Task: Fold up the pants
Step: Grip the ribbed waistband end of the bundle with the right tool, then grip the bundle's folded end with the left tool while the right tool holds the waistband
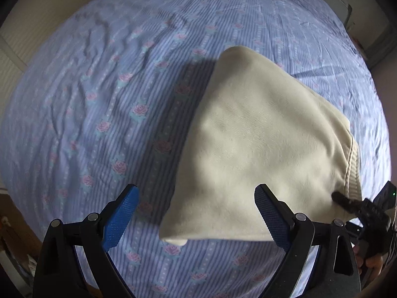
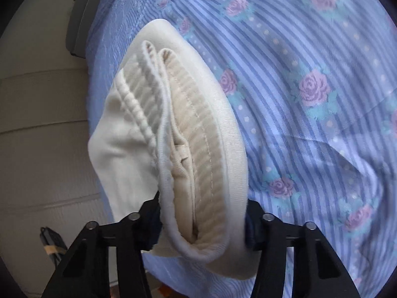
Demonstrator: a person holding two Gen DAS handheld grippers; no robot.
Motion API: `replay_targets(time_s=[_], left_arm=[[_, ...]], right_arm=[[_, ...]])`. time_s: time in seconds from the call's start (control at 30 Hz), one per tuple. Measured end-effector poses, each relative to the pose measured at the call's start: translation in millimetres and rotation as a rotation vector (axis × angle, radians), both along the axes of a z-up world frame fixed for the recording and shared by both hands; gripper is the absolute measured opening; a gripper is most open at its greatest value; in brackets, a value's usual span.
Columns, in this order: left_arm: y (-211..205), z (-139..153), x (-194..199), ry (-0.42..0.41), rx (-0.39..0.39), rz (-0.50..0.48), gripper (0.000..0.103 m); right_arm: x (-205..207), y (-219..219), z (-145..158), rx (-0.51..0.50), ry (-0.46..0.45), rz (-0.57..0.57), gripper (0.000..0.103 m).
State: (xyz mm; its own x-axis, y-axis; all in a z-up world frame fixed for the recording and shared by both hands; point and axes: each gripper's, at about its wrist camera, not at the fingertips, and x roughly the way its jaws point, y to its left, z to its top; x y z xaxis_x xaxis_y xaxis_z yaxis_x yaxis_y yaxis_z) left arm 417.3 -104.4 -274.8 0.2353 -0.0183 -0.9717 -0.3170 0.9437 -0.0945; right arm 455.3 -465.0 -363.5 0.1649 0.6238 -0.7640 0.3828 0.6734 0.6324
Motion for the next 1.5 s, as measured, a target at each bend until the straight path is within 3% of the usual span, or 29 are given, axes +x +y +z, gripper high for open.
replay_targets(time_s=[0.07, 0.2, 0.3, 0.57, 0.7, 0.77, 0.9, 1.1, 1.23, 1.3, 1.4, 1.5], left_arm=[[12, -7, 3, 0.005, -0.07, 0.029, 0.095], [39, -25, 10, -0.006, -0.266, 0.098, 0.095], [46, -43, 23, -0.003, -0.365, 0.056, 0.095], [40, -65, 61, -0.013, -0.372, -0.15, 0.074], [35, -75, 80, -0.011, -0.442, -0.201, 0.065], [33, -78, 89, -0.003, -0.471, -0.236, 0.054], [32, -79, 98, 0.019, -0.514, -0.303, 0.05], [29, -85, 115, 0.056, -0.531, -0.328, 0.052], [23, -91, 118, 0.082, -0.553, -0.291, 0.067], [17, -89, 119, 0.091, -0.515, -0.27, 0.071], [8, -81, 115, 0.092, -0.447, -0.263, 0.063], [8, -67, 109, 0.082, -0.416, -0.241, 0.042]], right_arm=[[9, 12, 13, -0.092, 0.009, 0.048, 0.046], [20, 39, 41, -0.262, -0.06, 0.199, 0.043], [24, 48, 47, -0.316, -0.077, 0.238, 0.043], [25, 65, 36, -0.338, -0.057, 0.227, 0.043], [21, 78, 27, -0.363, -0.059, 0.222, 0.043], [21, 79, 25, -0.368, -0.059, 0.214, 0.043], [21, 83, 26, -0.38, -0.053, 0.206, 0.043], [25, 89, 27, -0.391, -0.043, 0.201, 0.043], [28, 93, 23, -0.399, -0.036, 0.195, 0.044], [29, 95, 23, -0.401, -0.039, 0.194, 0.044], [29, 97, 27, -0.412, -0.054, 0.208, 0.044], [26, 101, 39, -0.433, -0.084, 0.236, 0.043]])
